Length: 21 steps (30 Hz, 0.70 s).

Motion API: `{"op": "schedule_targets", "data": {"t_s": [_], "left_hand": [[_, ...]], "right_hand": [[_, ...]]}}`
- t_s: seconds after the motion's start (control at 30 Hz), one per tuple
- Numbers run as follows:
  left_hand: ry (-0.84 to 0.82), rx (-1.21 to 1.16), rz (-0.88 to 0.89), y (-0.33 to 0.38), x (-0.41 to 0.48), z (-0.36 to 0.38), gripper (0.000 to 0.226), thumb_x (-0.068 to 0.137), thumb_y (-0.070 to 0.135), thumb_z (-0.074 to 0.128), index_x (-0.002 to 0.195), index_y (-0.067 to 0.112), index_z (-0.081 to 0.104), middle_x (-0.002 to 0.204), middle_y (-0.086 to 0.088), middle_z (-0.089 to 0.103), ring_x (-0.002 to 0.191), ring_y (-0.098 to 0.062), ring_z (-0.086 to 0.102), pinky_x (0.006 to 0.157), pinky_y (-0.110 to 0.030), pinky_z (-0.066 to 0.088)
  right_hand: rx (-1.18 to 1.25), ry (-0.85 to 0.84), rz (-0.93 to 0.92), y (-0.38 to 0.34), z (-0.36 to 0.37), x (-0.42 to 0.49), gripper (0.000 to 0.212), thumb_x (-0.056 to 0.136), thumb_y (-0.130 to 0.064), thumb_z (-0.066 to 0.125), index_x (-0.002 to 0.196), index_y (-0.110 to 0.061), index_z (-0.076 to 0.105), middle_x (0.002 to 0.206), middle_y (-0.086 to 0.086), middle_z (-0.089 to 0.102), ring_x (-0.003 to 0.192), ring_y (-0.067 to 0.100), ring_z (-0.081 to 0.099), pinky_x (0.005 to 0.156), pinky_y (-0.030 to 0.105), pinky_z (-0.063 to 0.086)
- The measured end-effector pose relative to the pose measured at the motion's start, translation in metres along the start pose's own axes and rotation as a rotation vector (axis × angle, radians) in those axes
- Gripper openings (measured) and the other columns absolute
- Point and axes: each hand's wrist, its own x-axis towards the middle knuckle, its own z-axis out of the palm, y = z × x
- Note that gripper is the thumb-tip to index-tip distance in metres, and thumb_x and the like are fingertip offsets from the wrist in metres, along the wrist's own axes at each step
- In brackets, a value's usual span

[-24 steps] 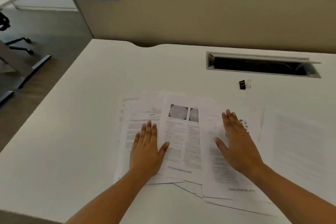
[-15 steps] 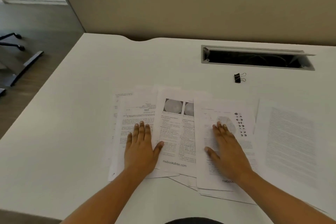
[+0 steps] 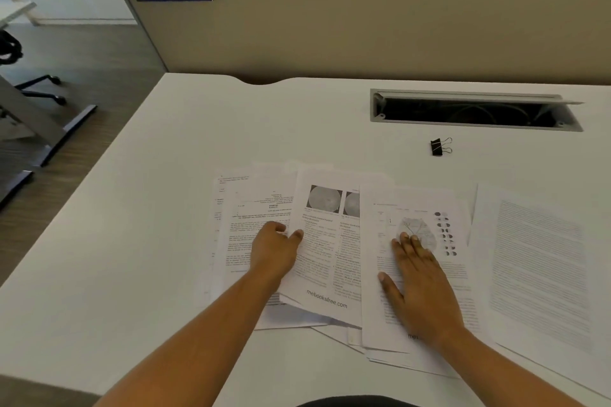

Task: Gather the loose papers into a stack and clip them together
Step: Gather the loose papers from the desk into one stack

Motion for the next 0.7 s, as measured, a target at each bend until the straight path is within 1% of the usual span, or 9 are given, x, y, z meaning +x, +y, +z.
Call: {"op": "schedule_targets", "data": {"t_s": [0.07,0.1,0.2,0.27,0.33,0.4,0.53,0.63,0.7], "left_hand": [[-0.007,0.094,0.082,0.001,0.004,-0.003,0.009,0.094,0.023,0.068,0.094,0.015,0.064,0.084,0.003,0.065,0.083,-0.019,0.063,0.076,-0.034,0.054],[-0.002,0.125,0.111,0.0,0.005,-0.005,0.012,0.093,0.022,0.07,0.084,0.018,0.063,0.076,0.005,0.064,0.077,-0.018,0.062,0.073,-0.032,0.053],[0.001,0.157,0.162,-0.006,0.006,-0.011,0.016,0.091,0.021,0.072,0.078,0.015,0.066,0.07,0.005,0.064,0.068,-0.013,0.059,0.068,-0.028,0.049],[-0.003,0.2,0.188,-0.012,0.006,-0.014,0.02,0.094,0.023,0.068,0.078,0.013,0.069,0.074,0.001,0.069,0.068,-0.015,0.062,0.066,-0.028,0.05],[-0.011,0.257,0.215,-0.02,0.004,-0.017,0.026,0.099,0.025,0.061,0.074,0.018,0.065,0.073,0.003,0.068,0.067,-0.014,0.061,0.059,-0.025,0.047],[0.005,0.279,0.245,-0.026,0.001,-0.022,0.025,0.102,0.025,0.054,0.08,0.022,0.066,0.078,0.007,0.068,0.069,-0.011,0.061,0.059,-0.024,0.046],[0.098,0.205,0.248,-0.034,-0.008,-0.038,0.026,0.104,0.024,0.05,0.117,0.017,0.071,0.108,0.005,0.068,0.088,-0.013,0.061,0.075,-0.026,0.048],[0.136,0.118,0.239,-0.042,-0.012,-0.058,0.028,0.104,0.02,0.051,0.123,0.016,0.07,0.123,-0.002,0.07,0.093,-0.019,0.064,0.078,-0.032,0.055],[0.159,0.04,0.221,-0.047,-0.016,-0.073,0.026,0.103,0.019,0.052,0.12,0.018,0.072,0.119,-0.005,0.073,0.094,-0.024,0.068,0.079,-0.036,0.057]], "right_hand": [[-0.001,-0.001,0.001,0.0,0.0,0.001,0.079,0.093,-0.063,0.013,0.157,-0.017,0.007,0.164,-0.002,-0.002,0.151,0.01,-0.007,0.123,0.031,0.001],[-0.002,-0.004,0.001,0.0,0.0,0.001,0.079,0.093,-0.063,0.012,0.157,-0.017,0.007,0.164,-0.002,-0.002,0.151,0.01,-0.007,0.123,0.032,0.001],[0.005,-0.021,0.002,0.001,0.0,0.002,0.081,0.091,-0.064,0.01,0.157,-0.017,0.007,0.164,-0.002,-0.002,0.151,0.011,-0.007,0.123,0.032,0.0],[0.011,-0.032,0.001,0.002,0.0,0.004,0.083,0.09,-0.065,0.009,0.157,-0.017,0.007,0.164,-0.002,-0.001,0.151,0.011,-0.007,0.122,0.031,-0.001],[0.019,-0.055,0.0,0.003,-0.001,0.005,0.086,0.087,-0.068,0.006,0.157,-0.018,0.004,0.164,-0.003,-0.004,0.15,0.011,-0.009,0.121,0.03,-0.003],[0.026,-0.07,-0.005,0.003,-0.002,0.006,0.091,0.083,-0.074,0.0,0.156,-0.02,0.001,0.163,-0.005,-0.008,0.15,0.01,-0.011,0.12,0.028,-0.006],[0.027,-0.086,-0.02,0.007,-0.005,0.007,0.101,0.075,-0.08,-0.013,0.156,-0.021,-0.001,0.161,-0.008,-0.011,0.149,0.008,-0.012,0.119,0.027,-0.006],[0.059,-0.105,-0.038,0.008,-0.011,0.008,0.1,0.077,-0.081,-0.004,0.157,-0.021,0.005,0.162,-0.008,-0.006,0.148,0.005,-0.011,0.119,0.025,-0.005],[0.126,-0.098,-0.011,0.006,-0.018,0.007,0.09,0.086,-0.076,0.015,0.156,-0.021,0.013,0.163,-0.008,0.001,0.148,0.004,-0.005,0.119,0.025,-0.002]]}}
